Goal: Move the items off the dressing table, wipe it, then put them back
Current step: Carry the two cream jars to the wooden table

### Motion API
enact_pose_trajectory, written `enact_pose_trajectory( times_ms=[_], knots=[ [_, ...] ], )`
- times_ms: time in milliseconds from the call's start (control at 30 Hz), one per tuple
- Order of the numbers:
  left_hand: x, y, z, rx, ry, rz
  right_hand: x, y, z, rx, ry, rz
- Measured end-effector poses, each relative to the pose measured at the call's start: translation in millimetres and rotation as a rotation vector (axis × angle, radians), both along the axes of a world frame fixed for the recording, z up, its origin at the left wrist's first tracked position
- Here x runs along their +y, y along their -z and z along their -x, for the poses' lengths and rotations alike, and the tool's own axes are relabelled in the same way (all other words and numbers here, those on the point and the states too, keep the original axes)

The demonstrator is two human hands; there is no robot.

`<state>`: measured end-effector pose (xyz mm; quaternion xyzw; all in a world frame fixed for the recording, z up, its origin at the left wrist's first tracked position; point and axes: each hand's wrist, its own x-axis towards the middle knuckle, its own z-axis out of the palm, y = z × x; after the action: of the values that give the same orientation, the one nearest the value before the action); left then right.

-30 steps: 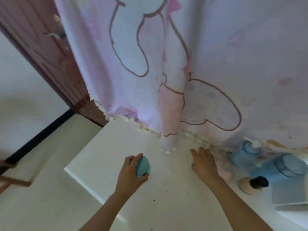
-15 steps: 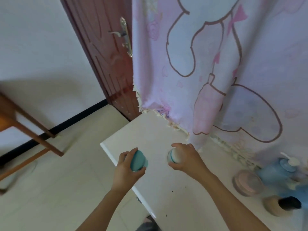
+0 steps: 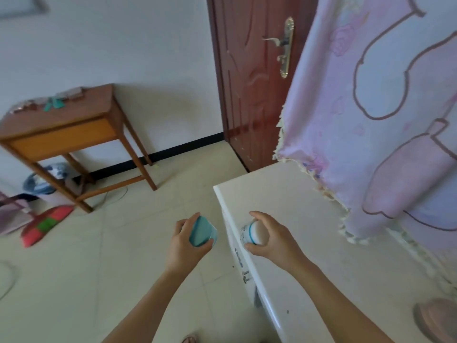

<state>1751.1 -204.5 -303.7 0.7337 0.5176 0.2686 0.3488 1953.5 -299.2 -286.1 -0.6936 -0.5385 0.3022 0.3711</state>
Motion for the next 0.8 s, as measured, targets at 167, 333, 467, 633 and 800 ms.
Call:
enact_pose_trajectory(
  times_ms=[167,333,467,633,800],
  knots=[
    [10.3,1.2,47.4,-0.057,-0.090,0.004,29.4,-4.7,40.6,-0.086,-0.138,0.036],
    [28.7,-0.9,126.6,-0.118,-0.206,-0.016,72.6,-17.2,111.4,-0.191,-0.252,0.001],
    [42.2,-9.8,213.7,-0.071,-0.256,-0.056,106.1,-23.8,193.7,-0.252,-0.336,-0.035],
    [59.0,-27.0,328.7,-0.008,-0.321,-0.155,154.2,-34.6,293.2,-0.393,-0.450,-0.088],
    [74.5,-48.5,416.7,0.035,-0.399,-0.231,199.4,-52.6,378.2,-0.412,-0.543,-0.140]
  ],
)
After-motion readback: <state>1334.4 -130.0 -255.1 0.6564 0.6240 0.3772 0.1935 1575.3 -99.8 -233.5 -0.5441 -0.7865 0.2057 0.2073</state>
